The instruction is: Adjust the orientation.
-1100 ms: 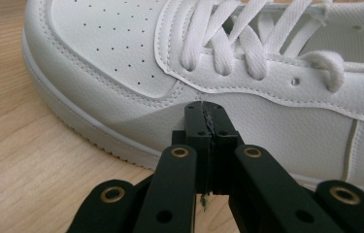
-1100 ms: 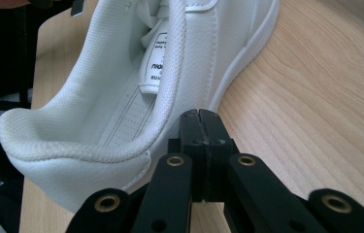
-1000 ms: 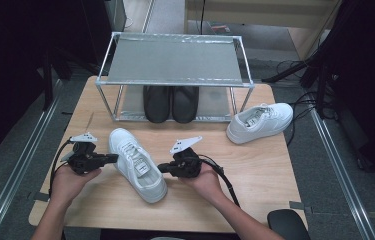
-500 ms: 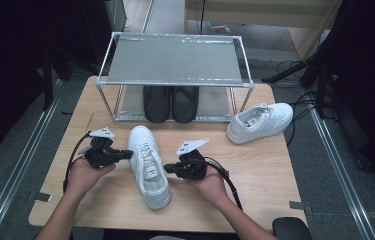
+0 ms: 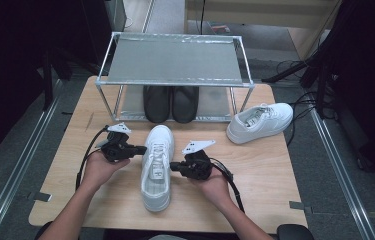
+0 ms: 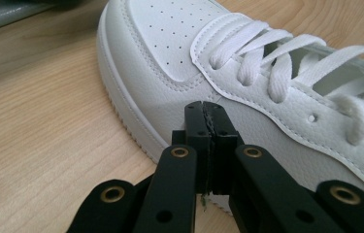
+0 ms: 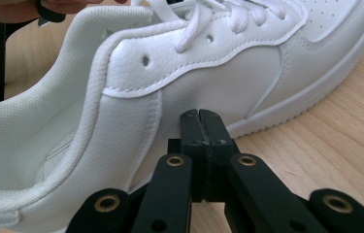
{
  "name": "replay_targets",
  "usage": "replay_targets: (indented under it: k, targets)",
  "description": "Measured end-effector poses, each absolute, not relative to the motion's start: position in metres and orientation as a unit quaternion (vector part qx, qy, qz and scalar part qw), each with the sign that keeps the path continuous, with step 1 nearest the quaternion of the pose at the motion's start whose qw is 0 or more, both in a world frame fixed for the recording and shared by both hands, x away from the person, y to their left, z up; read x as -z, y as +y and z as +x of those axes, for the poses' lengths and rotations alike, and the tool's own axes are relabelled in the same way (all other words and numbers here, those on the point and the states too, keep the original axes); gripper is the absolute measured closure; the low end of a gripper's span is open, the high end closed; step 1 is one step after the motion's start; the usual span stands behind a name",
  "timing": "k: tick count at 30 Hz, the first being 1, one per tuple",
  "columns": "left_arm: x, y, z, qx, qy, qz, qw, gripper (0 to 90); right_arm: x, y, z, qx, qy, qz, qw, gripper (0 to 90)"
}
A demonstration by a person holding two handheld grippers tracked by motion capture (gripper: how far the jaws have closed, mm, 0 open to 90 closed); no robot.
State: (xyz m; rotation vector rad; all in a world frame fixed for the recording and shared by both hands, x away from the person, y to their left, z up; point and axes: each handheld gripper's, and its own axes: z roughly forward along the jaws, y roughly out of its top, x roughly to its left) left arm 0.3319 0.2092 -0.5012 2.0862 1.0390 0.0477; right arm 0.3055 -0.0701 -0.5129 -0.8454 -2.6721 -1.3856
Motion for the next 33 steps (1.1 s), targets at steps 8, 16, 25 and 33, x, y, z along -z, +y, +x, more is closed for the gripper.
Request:
replay_targets:
  k: [8,16,25,33]
  targets:
    - [0.504,0.211,0.339,-0.002,0.405,0.819,0.408,90.0,0.516,-0.072,0.309,0.449,-0.847,-0.284,0.003,89.3]
    - [0.501,0.216,0.336,-0.003,0.396,0.828,0.398,86.0,0.510,-0.088,0.315,0.457,-0.840,-0.292,0.000,78.1]
    - [0.496,0.220,0.331,-0.006,0.393,0.826,0.403,70.0,0.508,-0.112,0.326,0.456,-0.832,-0.317,0.006,62.8]
    - [0.495,0.225,0.331,-0.006,0.393,0.825,0.406,59.0,0.503,-0.127,0.331,0.460,-0.826,-0.325,-0.005,59.5]
